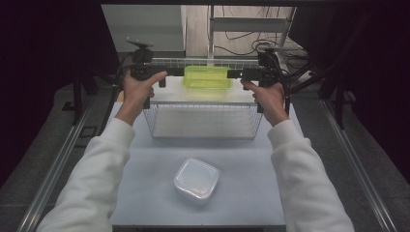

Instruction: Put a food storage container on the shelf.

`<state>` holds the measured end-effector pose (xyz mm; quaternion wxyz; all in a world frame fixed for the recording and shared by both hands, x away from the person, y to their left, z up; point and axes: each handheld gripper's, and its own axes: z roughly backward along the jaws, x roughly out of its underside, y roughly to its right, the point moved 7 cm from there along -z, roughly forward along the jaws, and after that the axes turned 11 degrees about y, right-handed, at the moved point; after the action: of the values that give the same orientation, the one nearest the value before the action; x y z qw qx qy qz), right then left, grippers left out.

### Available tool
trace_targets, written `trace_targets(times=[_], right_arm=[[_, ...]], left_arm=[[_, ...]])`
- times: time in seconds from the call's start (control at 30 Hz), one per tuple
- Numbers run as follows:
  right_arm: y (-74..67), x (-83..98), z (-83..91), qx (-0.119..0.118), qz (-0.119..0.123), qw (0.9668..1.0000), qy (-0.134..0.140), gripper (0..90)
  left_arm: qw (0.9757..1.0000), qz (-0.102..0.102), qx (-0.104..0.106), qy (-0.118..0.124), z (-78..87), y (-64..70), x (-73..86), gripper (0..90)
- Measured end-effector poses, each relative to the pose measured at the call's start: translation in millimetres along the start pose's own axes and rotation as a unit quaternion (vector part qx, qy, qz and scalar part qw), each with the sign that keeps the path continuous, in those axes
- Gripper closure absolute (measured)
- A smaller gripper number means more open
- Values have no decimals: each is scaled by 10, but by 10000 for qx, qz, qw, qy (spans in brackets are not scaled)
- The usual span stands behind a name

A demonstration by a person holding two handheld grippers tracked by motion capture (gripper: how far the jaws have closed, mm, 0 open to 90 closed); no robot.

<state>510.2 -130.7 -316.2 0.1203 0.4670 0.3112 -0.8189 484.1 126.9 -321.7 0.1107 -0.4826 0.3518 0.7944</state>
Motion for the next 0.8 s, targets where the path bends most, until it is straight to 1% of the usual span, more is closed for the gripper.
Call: trace_targets(times=[0.03,0.07,0.13,0.17,0.2,0.23,0.27,0.3,0.33,0.37,0.4,0.43,0.53,0.57,0.63,0.67,0.8], right_arm=[[-21,18,50,-13,120,9999,-39,239],[-38,40,102,-14,219,9997,-63,239],[-74,100,210,-103,399,9991,-96,239],[-102,178,319,-175,544,9982,-154,242],[-110,219,373,-208,619,9978,-152,245],[-110,219,373,-208,619,9978,-152,245],[-127,319,476,-306,703,9969,-169,251],[-127,319,476,-306,703,9969,-169,251],[-134,380,522,-350,780,9962,-172,253],[-130,519,599,-375,920,9948,-225,253],[-130,519,599,-375,920,9948,-225,253],[-121,591,633,-374,975,9942,-244,253],[-82,813,729,-433,1084,9927,-307,252],[-45,963,790,-436,1163,9917,-346,251],[-6,1116,852,-437,1205,9910,-382,252],[-6,1116,852,-437,1205,9910,-382,252],[87,1447,960,-471,1301,9892,-480,263]], left_arm=[[9999,-149,-42,41,61,29,23,238],[9996,-277,-62,31,121,57,59,240],[9991,-420,-43,14,239,111,157,240],[9987,-510,-29,-44,292,129,221,240],[9975,-681,-46,-169,389,148,368,241],[9975,-681,-46,-169,389,148,368,243],[9971,-728,-71,-205,434,148,446,245],[9970,-732,-80,-239,476,142,525,245],[9969,-728,-76,-291,513,136,607,247],[9965,-762,-101,-328,548,131,688,249],[9958,-825,-149,-367,583,124,767,249],[9955,-844,-175,-396,616,123,847,251],[9954,-847,-150,-420,713,135,1074,255],[9950,-884,-162,-445,742,135,1148,257],[9951,-874,-165,-427,794,140,1289,262],[9954,-838,-150,-437,813,146,1367,262],[9940,-877,-123,-638,845,144,1690,271]])
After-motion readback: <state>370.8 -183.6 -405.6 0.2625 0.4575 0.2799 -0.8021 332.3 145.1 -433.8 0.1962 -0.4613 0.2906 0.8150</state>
